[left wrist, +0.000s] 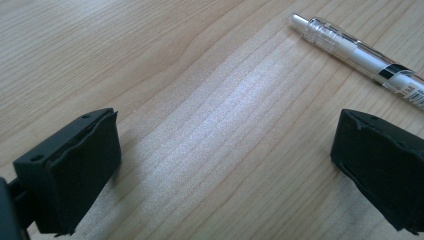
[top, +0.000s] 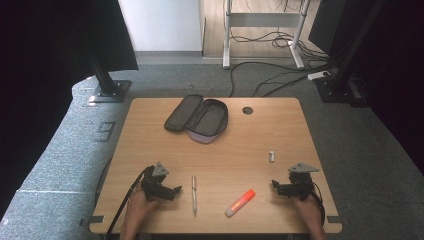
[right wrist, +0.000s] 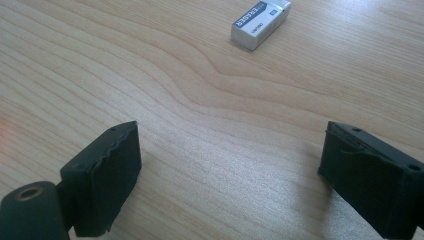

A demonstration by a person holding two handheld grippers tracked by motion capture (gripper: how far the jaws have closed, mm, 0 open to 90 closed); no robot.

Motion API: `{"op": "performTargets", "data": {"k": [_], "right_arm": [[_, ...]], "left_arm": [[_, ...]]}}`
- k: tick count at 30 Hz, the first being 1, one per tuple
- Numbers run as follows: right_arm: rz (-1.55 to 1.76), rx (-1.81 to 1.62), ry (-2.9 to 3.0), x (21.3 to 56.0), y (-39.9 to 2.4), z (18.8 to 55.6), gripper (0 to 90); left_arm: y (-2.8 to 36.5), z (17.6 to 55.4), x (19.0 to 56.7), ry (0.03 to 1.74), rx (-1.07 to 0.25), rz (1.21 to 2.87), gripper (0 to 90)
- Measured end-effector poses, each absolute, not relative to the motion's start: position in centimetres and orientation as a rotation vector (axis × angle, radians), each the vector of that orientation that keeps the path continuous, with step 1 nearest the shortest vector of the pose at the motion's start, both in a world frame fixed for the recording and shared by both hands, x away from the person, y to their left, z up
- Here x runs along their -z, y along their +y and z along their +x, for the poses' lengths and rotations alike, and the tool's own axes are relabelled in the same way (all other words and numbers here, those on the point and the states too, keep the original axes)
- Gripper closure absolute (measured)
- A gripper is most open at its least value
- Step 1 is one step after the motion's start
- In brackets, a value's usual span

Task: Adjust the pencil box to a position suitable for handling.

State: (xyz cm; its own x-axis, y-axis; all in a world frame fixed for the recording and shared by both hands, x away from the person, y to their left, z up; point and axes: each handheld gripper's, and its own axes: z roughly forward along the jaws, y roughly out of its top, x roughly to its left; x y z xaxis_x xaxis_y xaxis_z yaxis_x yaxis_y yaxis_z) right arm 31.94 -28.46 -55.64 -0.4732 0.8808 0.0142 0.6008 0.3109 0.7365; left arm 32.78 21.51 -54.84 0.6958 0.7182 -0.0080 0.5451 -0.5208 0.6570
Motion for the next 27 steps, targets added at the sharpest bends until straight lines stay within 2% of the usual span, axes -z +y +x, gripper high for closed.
{"op": "performTargets", "data": {"k": [27], "right_arm": [[1.319, -0.974, 2.191, 55.64, -28.46, 31.94, 8.9]], "left_arm": [[21.63, 32.89, 54.75, 0.991, -0.360, 2.247, 1.1]]}}
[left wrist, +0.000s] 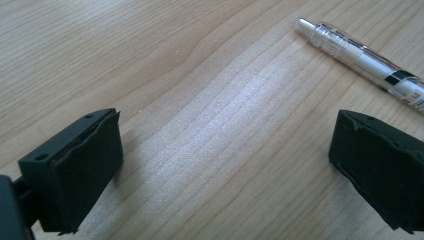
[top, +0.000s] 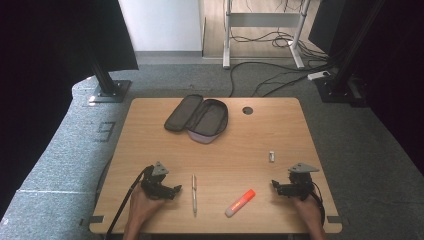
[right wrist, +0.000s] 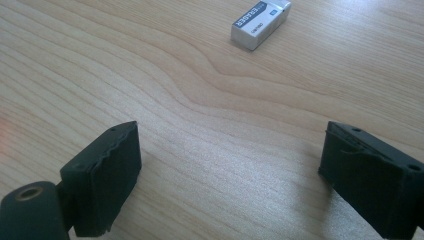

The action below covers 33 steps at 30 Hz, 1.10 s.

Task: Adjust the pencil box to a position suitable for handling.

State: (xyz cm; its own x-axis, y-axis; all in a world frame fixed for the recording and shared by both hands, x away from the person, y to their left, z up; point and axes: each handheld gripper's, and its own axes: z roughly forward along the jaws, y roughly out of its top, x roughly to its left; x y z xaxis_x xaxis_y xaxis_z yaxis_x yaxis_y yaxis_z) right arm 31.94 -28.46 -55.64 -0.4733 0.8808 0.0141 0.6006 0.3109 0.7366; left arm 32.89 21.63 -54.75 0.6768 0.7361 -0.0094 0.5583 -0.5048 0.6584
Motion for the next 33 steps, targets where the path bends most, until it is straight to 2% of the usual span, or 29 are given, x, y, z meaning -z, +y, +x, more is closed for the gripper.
{"op": "performTargets", "data": {"k": [17, 33], "right_arm": [[1.319, -0.973, 2.192, 55.6, -28.5, 31.9, 8.9], [1.320, -0.974, 2.191, 55.6, -28.5, 31.9, 8.9]], "left_arm": [[22.0, 33.6, 53.6, 1.003, -0.328, 2.220, 1.4], [20.3, 35.3, 51.6, 0.938, -0.333, 2.235, 2.5]]}}
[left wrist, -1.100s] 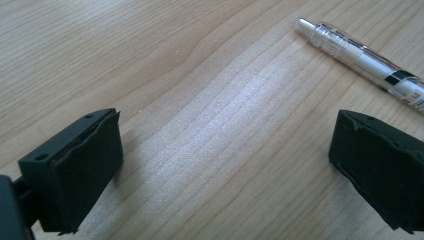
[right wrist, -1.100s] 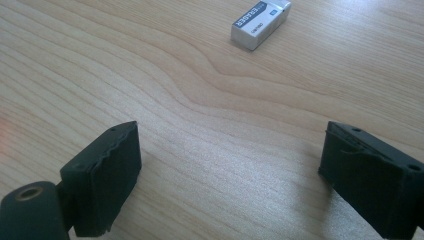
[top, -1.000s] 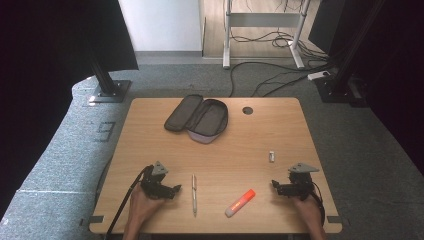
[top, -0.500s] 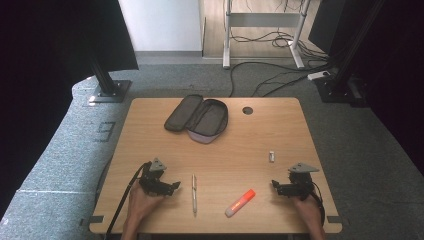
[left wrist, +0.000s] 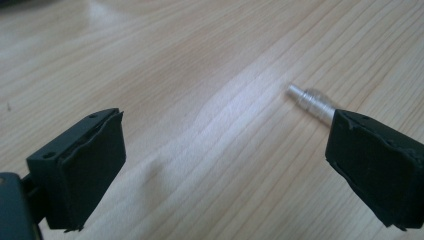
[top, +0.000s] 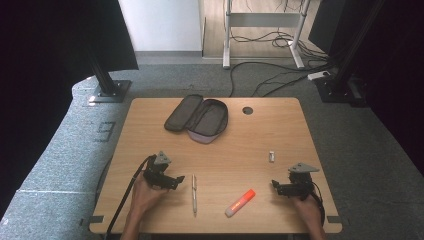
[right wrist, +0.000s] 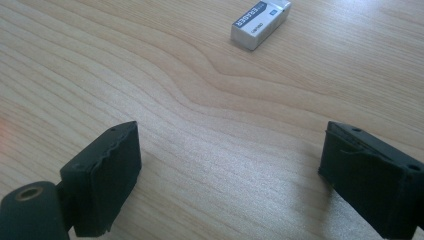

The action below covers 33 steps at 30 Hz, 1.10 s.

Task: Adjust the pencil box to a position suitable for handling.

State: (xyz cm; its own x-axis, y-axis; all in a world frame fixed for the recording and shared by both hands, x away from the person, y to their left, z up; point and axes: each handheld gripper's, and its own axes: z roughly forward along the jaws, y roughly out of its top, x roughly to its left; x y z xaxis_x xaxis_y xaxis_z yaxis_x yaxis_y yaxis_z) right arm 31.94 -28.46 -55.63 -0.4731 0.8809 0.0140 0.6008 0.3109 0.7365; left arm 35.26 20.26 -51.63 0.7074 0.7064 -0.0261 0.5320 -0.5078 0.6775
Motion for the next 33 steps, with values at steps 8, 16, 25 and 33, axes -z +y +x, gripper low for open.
{"op": "performTargets", "data": {"k": [8, 16, 25, 33], "right_arm": [[1.318, -0.973, 2.193, 55.6, -28.5, 31.9, 8.9], [1.318, -0.972, 2.193, 55.6, -28.5, 31.9, 8.9], [1.319, -0.973, 2.192, 55.6, -28.5, 31.9, 8.9], [1.318, -0.972, 2.193, 55.6, -28.5, 31.9, 8.9]], "left_arm": [[19.6, 36.2, 51.4, 0.921, -0.305, 2.242, 3.9], [18.5, 37.1, 50.8, 0.894, -0.316, 2.240, 5.1], [16.8, 38.5, 50.3, 0.865, -0.312, 2.266, 5.8], [15.7, 39.7, 49.6, 0.841, -0.307, 2.268, 5.9]]}}
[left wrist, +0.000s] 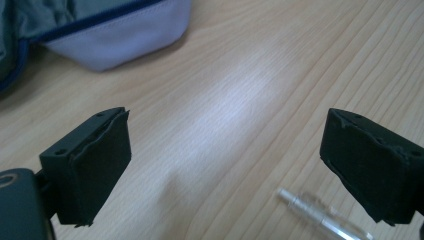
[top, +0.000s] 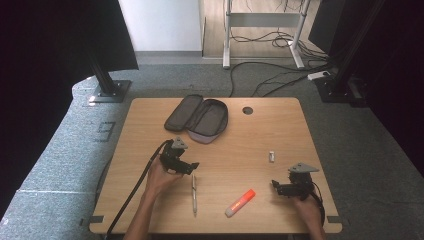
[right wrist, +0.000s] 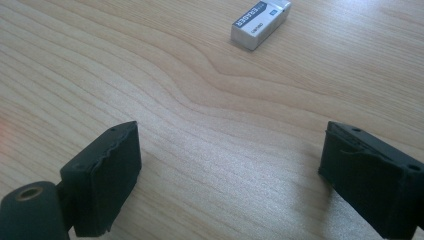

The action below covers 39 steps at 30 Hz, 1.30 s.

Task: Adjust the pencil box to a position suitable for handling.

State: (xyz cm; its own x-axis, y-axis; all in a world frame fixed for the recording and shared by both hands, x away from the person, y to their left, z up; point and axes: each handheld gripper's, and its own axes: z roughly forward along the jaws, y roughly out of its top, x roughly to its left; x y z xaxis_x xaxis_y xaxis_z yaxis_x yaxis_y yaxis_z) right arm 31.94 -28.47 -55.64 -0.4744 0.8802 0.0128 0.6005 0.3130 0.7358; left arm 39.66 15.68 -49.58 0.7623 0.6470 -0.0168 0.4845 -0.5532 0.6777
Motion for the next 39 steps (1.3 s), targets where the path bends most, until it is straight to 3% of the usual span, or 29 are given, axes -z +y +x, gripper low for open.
{"op": "performTargets", "data": {"k": [39], "right_arm": [[1.320, -0.973, 2.191, 55.6, -28.5, 31.9, 8.9]], "left_arm": [[12.0, 45.2, 48.2, 0.824, -0.318, 2.261, 15.8]]}}
